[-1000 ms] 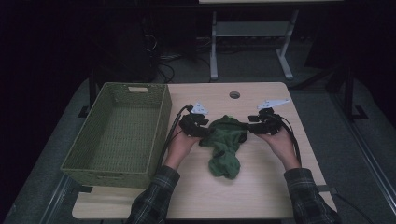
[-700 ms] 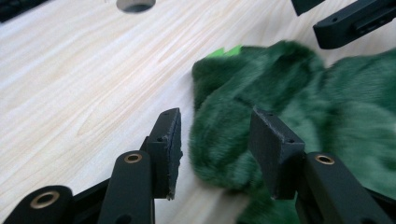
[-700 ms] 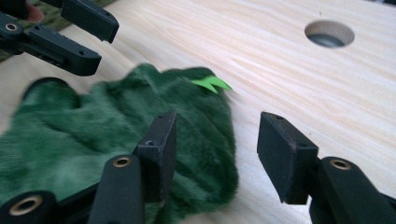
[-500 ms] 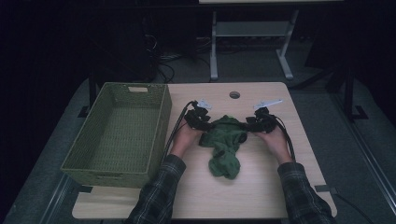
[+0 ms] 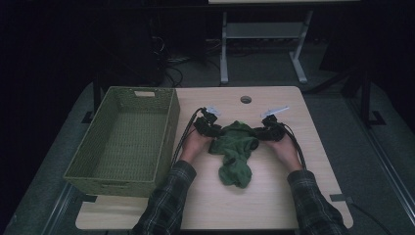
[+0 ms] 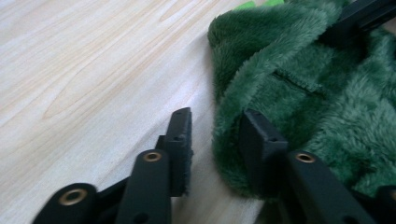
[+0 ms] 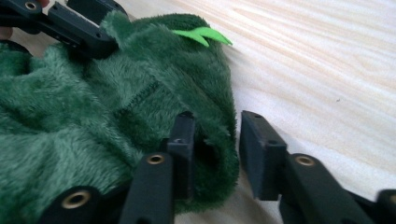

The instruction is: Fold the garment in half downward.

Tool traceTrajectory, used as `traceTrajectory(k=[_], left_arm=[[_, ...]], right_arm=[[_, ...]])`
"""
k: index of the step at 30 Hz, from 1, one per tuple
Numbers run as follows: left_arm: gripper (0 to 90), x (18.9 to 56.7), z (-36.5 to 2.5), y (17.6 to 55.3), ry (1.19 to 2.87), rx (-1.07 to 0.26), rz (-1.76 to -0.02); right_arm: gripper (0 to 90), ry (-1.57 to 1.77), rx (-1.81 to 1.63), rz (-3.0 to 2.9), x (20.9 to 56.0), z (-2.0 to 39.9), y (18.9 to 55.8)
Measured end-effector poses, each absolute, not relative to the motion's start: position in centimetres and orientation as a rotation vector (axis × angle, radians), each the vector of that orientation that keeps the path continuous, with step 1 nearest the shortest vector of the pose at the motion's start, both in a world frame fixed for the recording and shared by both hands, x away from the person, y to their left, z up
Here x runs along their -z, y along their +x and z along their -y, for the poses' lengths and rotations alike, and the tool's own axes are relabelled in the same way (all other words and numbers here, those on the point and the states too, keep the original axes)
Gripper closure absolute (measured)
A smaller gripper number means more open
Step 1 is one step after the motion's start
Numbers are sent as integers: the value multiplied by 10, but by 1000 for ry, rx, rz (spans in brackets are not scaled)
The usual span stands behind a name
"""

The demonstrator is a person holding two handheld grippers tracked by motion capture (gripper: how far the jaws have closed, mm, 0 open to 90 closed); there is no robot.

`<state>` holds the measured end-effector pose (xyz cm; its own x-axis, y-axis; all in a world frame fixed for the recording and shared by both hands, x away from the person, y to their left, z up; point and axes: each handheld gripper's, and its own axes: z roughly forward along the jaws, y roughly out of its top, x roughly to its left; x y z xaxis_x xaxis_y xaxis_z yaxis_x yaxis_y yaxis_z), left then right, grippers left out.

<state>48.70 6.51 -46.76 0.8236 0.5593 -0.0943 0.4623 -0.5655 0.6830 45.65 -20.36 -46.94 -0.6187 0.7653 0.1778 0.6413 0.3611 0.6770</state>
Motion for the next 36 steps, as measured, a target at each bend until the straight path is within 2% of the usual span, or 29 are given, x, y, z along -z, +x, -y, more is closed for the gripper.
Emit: traceTrajectory(k=[4,8,19,29,36], left_arm=[[780,467,-60,488,2278,-147,-729],[869,466,-57,487,2292,-130,-720],[885,436,-62,485,2225,-200,-703],[884,400,-65,485,2130,-301,-707],[883,382,-69,474,2062,-331,-685]], right_arm=[[788,1293,-1118,-2455,470,205,457],[856,1297,-1130,-2457,470,206,457],[877,1344,-1223,-2432,454,217,460],[877,1256,-1203,-2392,407,208,475],[877,1222,-1279,-2344,397,212,469]])
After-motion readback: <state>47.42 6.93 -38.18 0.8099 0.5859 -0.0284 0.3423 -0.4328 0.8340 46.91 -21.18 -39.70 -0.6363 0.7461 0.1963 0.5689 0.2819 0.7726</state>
